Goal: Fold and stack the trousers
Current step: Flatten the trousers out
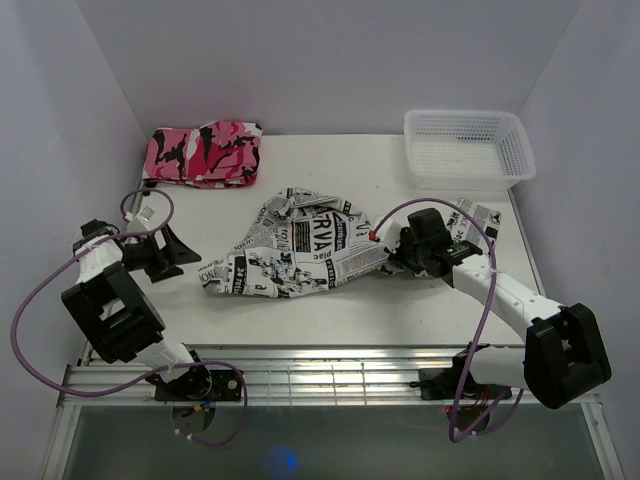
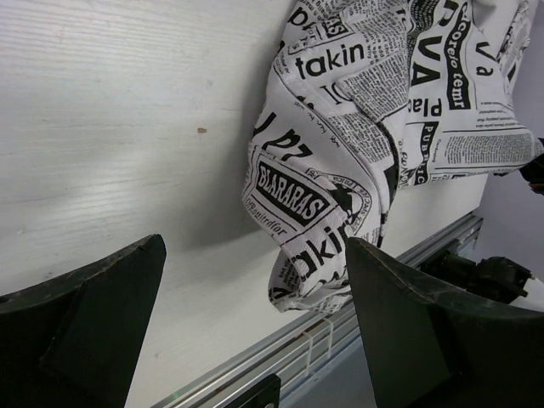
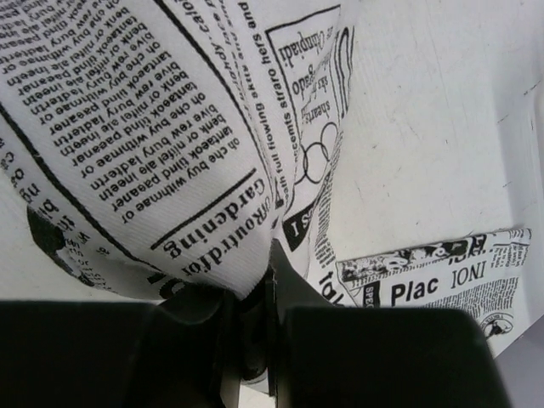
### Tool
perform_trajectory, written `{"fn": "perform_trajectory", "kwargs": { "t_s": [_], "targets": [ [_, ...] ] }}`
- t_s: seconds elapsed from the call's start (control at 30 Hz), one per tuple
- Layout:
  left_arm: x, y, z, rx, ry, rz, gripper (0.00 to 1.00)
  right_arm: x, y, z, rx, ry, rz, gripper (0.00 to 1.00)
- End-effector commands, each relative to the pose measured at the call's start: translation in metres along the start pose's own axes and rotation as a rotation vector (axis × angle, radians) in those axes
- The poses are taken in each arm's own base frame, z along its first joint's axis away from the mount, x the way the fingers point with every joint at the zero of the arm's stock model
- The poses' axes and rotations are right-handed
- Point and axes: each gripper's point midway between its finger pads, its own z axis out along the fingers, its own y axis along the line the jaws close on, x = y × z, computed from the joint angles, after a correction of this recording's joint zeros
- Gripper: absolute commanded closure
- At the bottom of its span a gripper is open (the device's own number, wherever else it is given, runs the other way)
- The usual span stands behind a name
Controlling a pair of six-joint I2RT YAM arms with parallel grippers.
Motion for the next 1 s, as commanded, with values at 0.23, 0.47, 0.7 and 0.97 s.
{"fn": "perform_trajectory", "kwargs": {
  "t_s": [0.23, 0.47, 0.7, 0.97],
  "targets": [
    [0.005, -0.064, 0.006, 0.212, 0.014, 0.257, 0.02, -0.004, -0.028, -0.009, -0.007, -0.031, 0.076, 0.92],
    [-0.007, -0.077, -0.024, 0.100, 0.013, 0.892, 0.02, 0.012, -0.019, 0.006, -0.074, 0.033, 0.127, 0.92],
    [0.039, -0.058, -0.038, 0.029, 0.134, 1.369, 0.02, 0.029, -0.020, 0.017, -0.130, 0.090, 0.214, 0.92],
    [0.067, -0.066, -0.003, 0.023, 0.101, 1.505, 0.02, 0.038, -0.020, 0.029, -0.181, 0.140, 0.300, 0.92]
  ]
}}
